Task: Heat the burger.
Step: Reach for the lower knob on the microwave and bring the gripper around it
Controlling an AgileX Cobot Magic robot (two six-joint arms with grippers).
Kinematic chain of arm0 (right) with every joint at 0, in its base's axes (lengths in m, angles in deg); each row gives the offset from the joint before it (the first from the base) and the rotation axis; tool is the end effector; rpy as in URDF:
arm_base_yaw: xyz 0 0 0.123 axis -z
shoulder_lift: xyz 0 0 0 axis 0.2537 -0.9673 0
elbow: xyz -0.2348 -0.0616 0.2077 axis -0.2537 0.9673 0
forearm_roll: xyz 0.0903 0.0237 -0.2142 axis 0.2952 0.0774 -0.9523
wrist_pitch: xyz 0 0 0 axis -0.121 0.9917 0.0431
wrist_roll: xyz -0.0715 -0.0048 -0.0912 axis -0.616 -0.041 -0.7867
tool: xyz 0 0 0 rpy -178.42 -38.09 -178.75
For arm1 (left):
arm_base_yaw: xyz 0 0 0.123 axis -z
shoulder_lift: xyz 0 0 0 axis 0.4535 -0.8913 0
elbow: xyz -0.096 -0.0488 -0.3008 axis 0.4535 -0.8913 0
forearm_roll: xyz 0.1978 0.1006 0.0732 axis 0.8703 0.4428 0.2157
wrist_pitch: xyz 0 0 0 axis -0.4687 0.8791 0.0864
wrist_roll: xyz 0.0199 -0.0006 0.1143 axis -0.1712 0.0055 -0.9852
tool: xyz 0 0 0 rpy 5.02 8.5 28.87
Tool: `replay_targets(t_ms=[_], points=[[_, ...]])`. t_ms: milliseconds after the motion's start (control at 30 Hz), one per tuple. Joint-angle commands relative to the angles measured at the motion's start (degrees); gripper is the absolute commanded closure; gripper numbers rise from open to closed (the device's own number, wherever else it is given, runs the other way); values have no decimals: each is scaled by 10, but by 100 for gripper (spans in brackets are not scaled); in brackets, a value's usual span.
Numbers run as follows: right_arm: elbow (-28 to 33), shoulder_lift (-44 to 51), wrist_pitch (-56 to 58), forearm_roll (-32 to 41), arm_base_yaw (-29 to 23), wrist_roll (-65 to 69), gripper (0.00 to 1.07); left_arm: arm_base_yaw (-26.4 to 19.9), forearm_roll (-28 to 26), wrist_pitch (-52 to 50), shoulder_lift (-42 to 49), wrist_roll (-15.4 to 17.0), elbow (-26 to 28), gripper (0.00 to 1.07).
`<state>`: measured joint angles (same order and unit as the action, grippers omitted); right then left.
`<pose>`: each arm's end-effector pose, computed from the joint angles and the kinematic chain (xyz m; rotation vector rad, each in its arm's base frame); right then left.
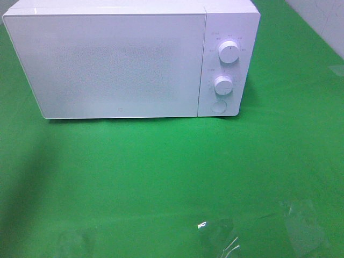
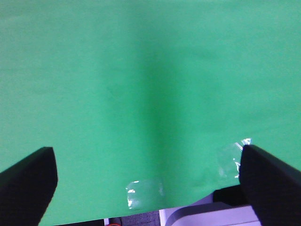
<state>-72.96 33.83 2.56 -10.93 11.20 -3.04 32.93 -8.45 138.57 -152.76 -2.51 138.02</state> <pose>-0.0327 -0.0069 0.2651 -0.0076 1.9827 0.0151 0.2254 -0.0300 0.3440 0.1938 2.8193 -0.0959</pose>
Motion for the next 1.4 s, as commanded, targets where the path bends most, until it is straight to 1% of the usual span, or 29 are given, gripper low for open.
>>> replay_targets(t_ms=[33,133,233,300,400,467,700,767,800,833,933,1000,1033,1067,1100,1133,1167,1200,1233,1267,1300,1333,1367,1400], points=[[3,14,-8,1,2,4,32,-57,-17,33,22,-3,2,8],[3,14,-8,1,2,4,32,-68,-22,33,41,-3,2,8],[3,14,-8,1,2,4,32,-68,-23,33,57,-3,2,8],[3,14,-8,1,2,4,32,-68,-25,33,90,-3,2,8],[3,14,-8,1,2,4,32,-68,-25,33,96,-3,2,8],[3,14,-8,1,2,4,32,-68,-25,33,131,-2,2,8],[3,14,-8,1,2,4,32,-68,-25,33,171,2,2,8],[3,14,-8,1,2,4,32,-68,-34,33,206,3,-13,8],[3,14,-8,1,2,4,32,-68,-34,33,206,3,-13,8],[3,14,-8,1,2,3,32,-68,-40,33,226,3,-36,8],[3,14,-8,1,2,3,32,-68,-42,33,236,3,-51,8],[3,14,-8,1,2,3,32,-68,-41,9,296,3,-119,8],[3,14,-8,1,2,3,32,-68,-41,9,296,3,-119,8],[3,14,-8,1,2,3,32,-68,-41,-7,328,3,-154,8],[3,14,-8,1,2,3,32,-68,-41,-7,328,3,-154,8],[3,14,-8,1,2,3,32,-68,-43,-23,367,3,-193,8],[3,14,-8,1,2,3,32,-68,-43,-23,367,3,-193,8],[3,14,-8,1,2,3,32,-68,-44,-30,383,3,-207,8],[3,14,-8,1,2,3,32,-68,-42,-45,425,3,-243,8],[3,14,-8,1,2,3,32,-68,-42,-45,425,3,-243,8],[3,14,-8,1,2,3,32,-68,-41,-59,462,3,-270,8],[3,14,-8,1,2,3,32,-68,-41,-59,462,3,-270,8],[3,14,-8,1,2,3,32,-68,-41,-68,501,3,-296,8],[3,14,-8,1,2,3,32,-68,-41,-68,501,3,-296,8]])
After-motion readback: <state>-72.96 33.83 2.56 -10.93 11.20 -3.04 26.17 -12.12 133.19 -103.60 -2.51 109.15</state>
